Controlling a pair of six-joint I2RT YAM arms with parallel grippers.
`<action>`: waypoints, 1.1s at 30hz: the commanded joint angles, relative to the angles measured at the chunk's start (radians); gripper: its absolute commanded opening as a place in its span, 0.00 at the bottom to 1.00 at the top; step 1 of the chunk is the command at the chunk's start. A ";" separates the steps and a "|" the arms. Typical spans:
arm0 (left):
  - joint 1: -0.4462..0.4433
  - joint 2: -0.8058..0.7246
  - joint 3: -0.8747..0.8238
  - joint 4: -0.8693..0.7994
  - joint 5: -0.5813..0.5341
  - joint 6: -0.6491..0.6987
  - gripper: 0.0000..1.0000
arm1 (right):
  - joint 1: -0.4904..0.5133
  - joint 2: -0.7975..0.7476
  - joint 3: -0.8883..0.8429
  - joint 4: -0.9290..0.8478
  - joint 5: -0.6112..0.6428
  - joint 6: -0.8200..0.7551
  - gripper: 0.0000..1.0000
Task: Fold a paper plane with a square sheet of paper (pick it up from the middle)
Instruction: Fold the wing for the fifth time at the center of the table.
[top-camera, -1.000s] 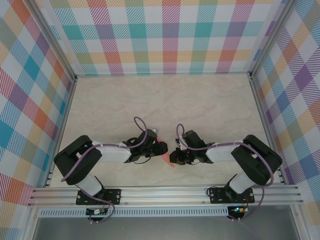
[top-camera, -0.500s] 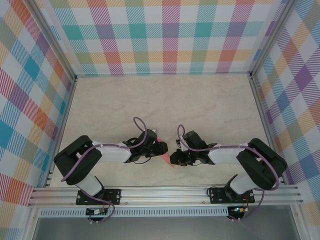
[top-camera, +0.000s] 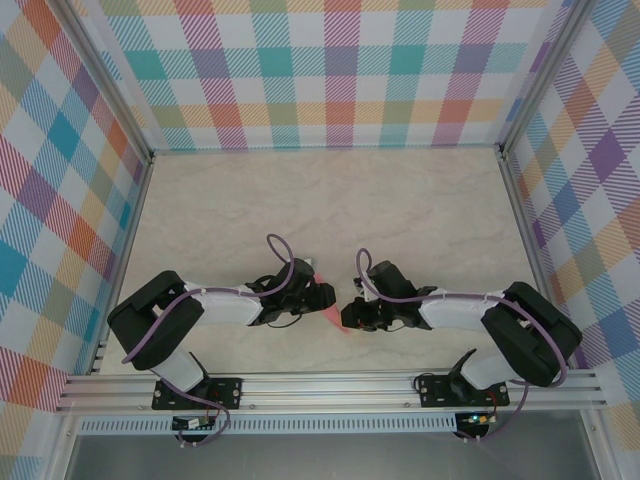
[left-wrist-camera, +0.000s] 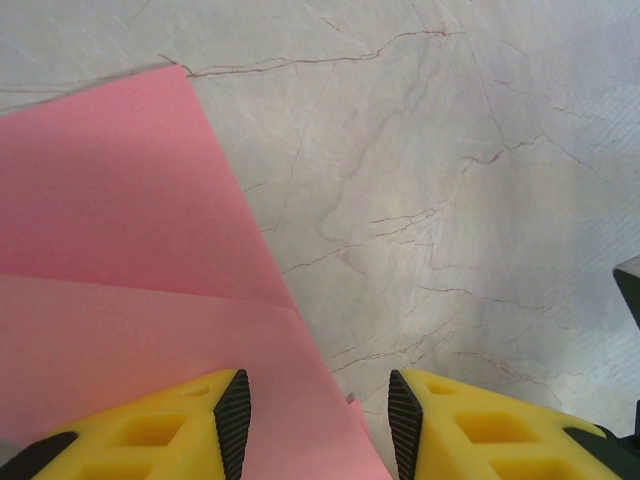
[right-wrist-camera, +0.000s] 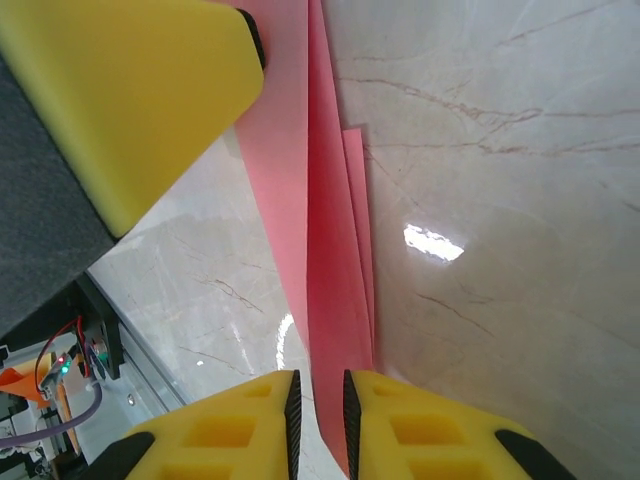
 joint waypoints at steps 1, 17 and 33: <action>-0.001 -0.004 0.000 -0.063 -0.024 0.000 0.44 | 0.008 0.021 0.046 -0.016 0.017 -0.023 0.21; -0.002 -0.014 0.003 -0.084 -0.035 -0.001 0.43 | 0.031 0.128 0.030 0.050 -0.058 -0.042 0.05; -0.002 -0.005 0.014 -0.131 -0.054 -0.017 0.43 | 0.052 0.091 -0.032 0.008 -0.017 -0.026 0.11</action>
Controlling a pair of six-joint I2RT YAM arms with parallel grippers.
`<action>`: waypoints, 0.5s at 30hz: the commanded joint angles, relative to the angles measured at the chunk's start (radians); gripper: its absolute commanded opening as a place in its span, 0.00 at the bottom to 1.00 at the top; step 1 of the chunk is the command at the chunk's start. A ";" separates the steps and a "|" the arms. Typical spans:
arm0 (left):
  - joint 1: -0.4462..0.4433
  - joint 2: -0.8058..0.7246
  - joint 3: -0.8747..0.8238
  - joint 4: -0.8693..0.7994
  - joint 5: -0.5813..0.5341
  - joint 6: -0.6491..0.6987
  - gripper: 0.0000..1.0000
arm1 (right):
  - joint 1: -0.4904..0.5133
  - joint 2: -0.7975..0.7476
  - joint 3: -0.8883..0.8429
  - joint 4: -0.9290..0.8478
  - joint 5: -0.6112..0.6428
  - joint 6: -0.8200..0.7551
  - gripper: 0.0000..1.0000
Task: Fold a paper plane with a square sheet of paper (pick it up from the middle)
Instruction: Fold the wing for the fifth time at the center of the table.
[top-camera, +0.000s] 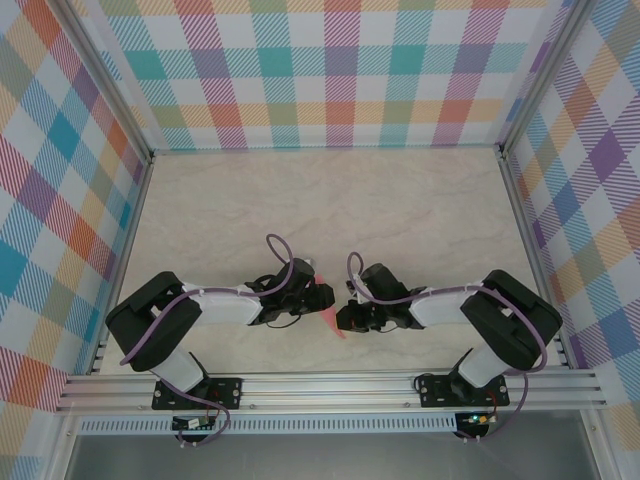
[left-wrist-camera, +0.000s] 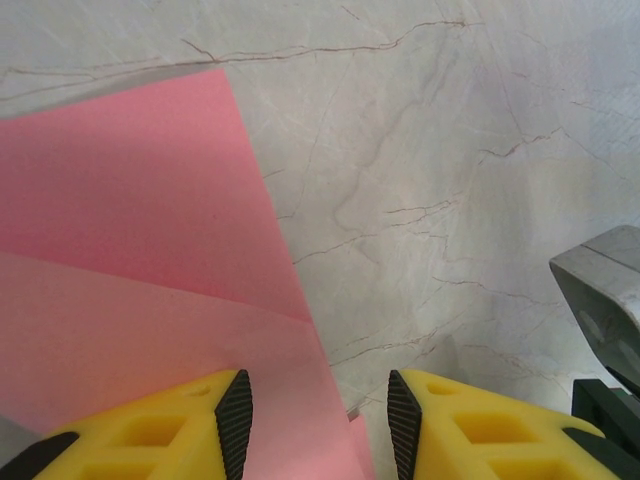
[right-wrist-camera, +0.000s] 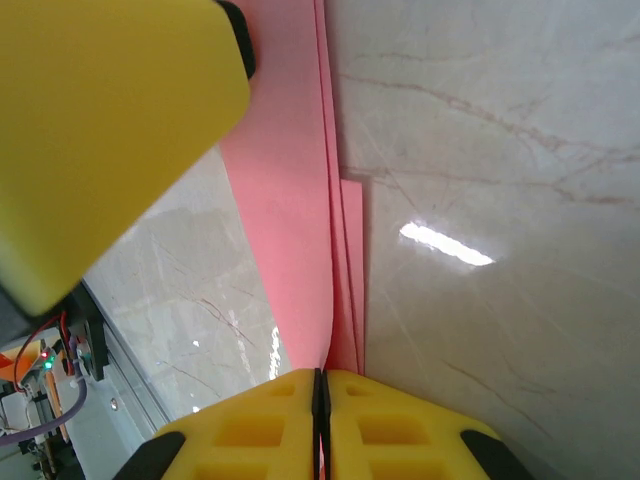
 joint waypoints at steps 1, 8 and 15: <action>-0.001 0.007 0.003 -0.077 -0.045 -0.010 0.43 | 0.017 -0.042 -0.033 -0.116 -0.001 -0.009 0.11; -0.001 0.012 0.004 -0.075 -0.043 -0.014 0.43 | 0.019 -0.107 -0.039 -0.159 -0.001 -0.018 0.08; -0.001 0.020 0.005 -0.067 -0.039 -0.018 0.43 | 0.037 -0.032 -0.017 -0.157 -0.032 -0.037 0.07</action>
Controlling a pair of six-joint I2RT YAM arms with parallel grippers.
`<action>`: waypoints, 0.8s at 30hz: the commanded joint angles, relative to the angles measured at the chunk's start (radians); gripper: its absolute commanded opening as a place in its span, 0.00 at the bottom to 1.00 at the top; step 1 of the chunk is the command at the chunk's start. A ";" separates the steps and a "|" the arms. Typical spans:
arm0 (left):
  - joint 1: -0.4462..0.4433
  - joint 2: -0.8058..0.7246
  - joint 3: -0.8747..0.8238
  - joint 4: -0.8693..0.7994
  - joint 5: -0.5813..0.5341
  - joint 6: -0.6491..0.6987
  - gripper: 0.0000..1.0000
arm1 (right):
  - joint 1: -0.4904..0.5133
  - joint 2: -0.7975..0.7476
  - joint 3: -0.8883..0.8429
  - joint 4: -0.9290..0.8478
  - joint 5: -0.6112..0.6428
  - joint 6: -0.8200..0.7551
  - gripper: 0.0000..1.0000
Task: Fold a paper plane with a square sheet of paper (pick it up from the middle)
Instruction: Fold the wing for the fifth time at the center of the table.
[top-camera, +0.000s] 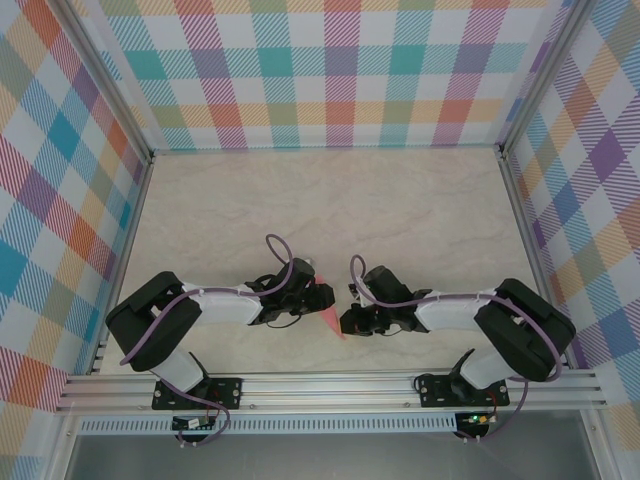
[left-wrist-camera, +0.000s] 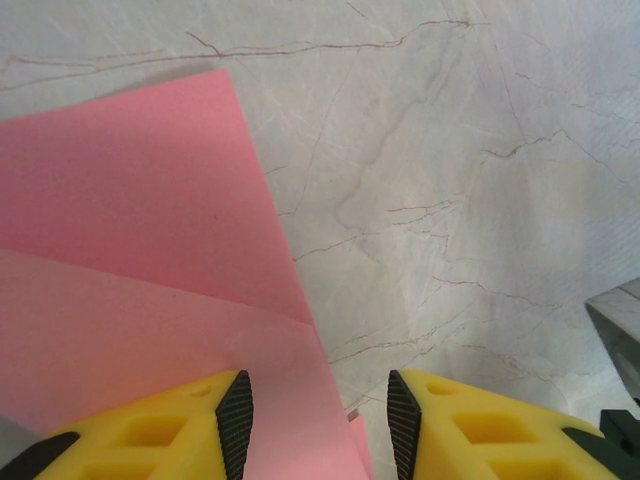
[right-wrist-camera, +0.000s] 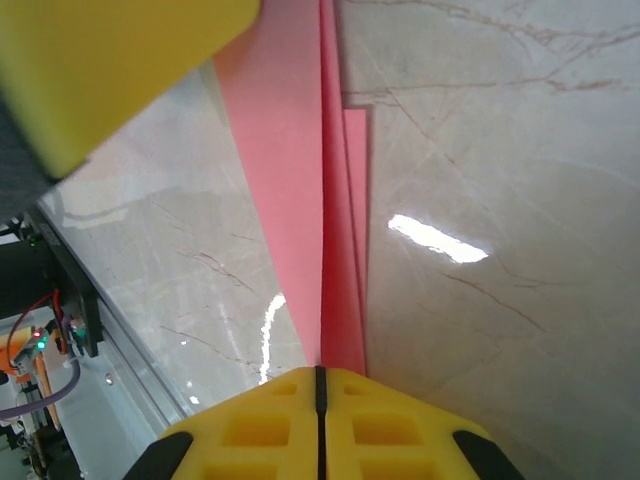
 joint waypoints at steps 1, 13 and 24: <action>-0.001 0.021 0.004 -0.064 -0.042 -0.002 0.43 | 0.023 0.054 0.004 -0.080 -0.039 -0.024 0.07; 0.000 0.023 0.013 -0.099 -0.055 -0.006 0.43 | 0.086 0.074 0.030 -0.253 0.157 0.000 0.07; 0.000 0.025 0.027 -0.106 -0.038 0.003 0.43 | 0.087 -0.255 -0.011 -0.132 0.176 0.044 0.16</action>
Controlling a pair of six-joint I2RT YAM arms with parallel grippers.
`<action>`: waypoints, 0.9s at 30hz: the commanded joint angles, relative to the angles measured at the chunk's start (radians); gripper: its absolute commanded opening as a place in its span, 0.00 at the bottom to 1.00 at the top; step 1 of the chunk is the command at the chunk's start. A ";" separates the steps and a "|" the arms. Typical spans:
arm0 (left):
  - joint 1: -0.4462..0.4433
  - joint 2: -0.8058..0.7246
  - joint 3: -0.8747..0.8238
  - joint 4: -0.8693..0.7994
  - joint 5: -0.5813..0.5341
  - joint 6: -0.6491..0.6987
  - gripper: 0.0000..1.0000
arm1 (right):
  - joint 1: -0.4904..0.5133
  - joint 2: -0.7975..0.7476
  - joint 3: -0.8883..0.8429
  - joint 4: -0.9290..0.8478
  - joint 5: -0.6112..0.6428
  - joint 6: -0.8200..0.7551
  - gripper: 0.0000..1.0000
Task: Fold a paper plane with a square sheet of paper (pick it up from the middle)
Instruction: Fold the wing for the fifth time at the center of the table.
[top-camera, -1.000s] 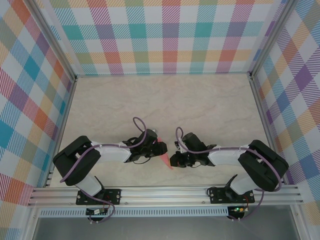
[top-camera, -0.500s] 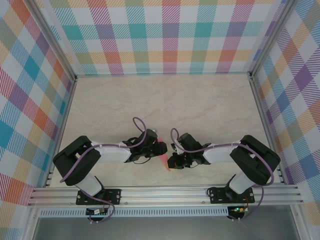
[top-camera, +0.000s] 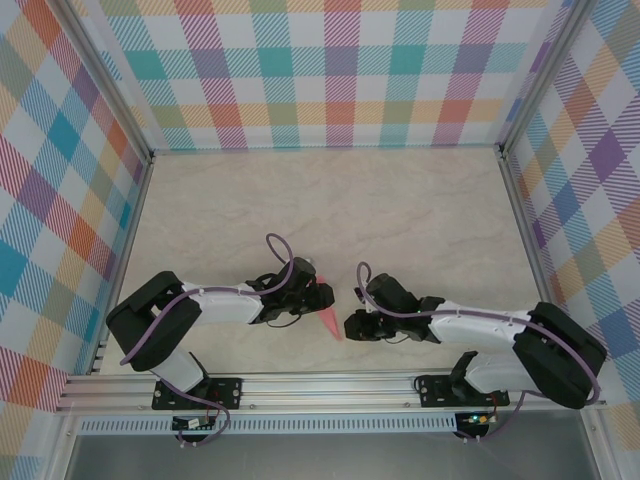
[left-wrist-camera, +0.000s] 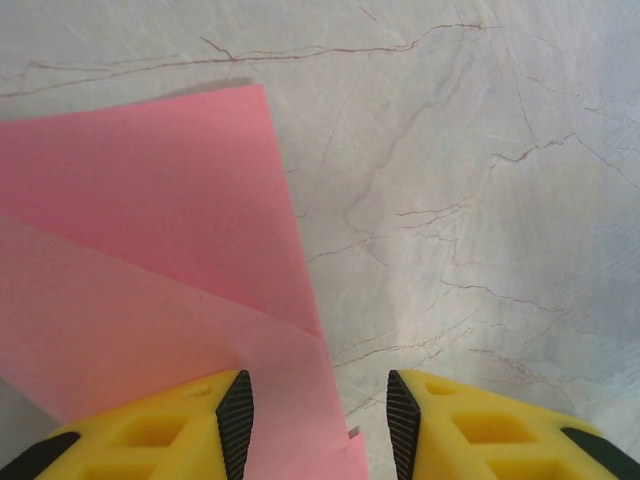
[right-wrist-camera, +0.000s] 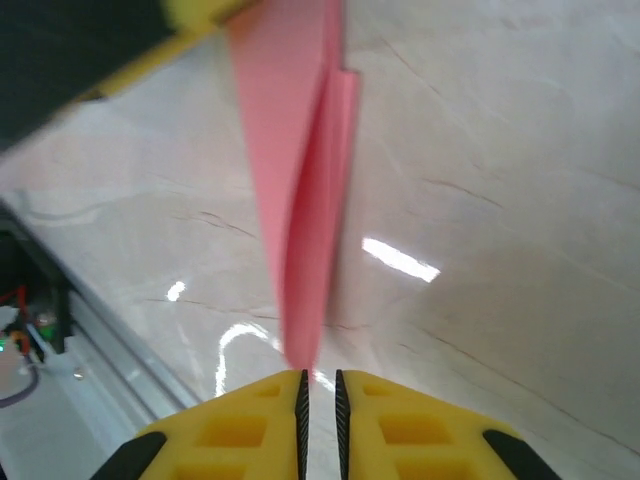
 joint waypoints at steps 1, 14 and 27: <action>0.000 0.024 0.011 -0.075 -0.028 0.006 0.43 | 0.006 -0.024 0.012 0.054 0.009 0.032 0.15; 0.000 0.018 0.011 -0.078 -0.022 0.006 0.43 | 0.003 0.199 0.027 0.415 -0.102 0.188 0.12; 0.000 0.003 0.003 -0.097 -0.037 0.012 0.43 | 0.003 0.292 -0.058 0.467 -0.159 0.211 0.12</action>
